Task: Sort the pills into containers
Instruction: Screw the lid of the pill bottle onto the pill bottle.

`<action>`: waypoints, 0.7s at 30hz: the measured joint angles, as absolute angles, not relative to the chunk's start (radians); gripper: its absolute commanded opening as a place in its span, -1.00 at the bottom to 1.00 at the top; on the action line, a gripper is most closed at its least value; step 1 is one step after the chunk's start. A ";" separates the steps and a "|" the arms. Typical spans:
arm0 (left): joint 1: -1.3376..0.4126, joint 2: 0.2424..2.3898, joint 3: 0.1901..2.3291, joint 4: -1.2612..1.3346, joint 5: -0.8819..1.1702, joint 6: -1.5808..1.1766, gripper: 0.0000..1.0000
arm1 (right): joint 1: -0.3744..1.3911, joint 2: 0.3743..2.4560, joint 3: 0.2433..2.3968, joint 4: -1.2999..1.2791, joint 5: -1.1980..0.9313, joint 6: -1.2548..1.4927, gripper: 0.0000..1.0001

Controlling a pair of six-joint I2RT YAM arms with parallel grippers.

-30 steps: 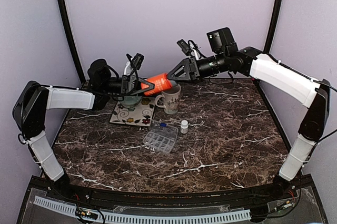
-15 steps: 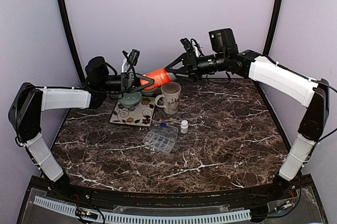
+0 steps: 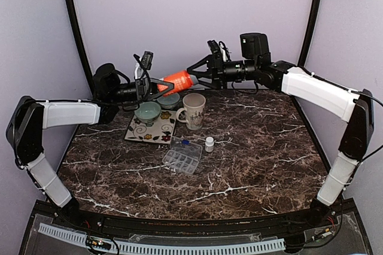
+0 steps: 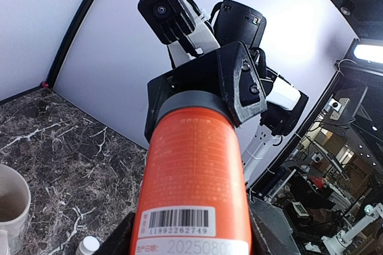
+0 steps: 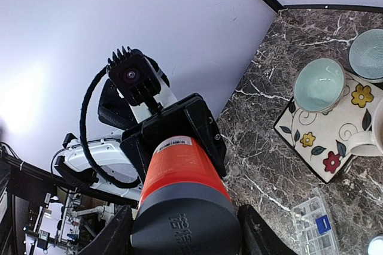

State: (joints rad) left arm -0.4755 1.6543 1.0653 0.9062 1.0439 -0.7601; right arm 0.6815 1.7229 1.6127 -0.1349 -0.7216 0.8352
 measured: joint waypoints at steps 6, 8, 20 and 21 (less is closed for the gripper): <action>-0.483 1.615 1.038 0.908 0.985 -0.736 -0.91 | 0.682 1.726 1.612 -0.102 -0.734 0.879 -0.81; -0.485 1.609 1.033 0.908 0.973 -0.731 -0.91 | 0.682 1.727 1.613 -0.097 -0.737 0.886 -0.81; -0.486 1.651 1.040 1.002 1.004 -0.852 -0.91 | 0.682 1.714 1.591 -0.069 -0.736 0.831 -0.79; -0.486 1.662 1.047 1.019 1.012 -0.875 -0.91 | 0.681 1.711 1.589 -0.071 -0.735 0.817 -0.79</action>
State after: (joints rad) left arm -0.4858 1.6615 1.0466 1.0191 1.0122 -0.8745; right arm 0.6807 1.7111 1.5894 -0.0708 -0.7349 0.8169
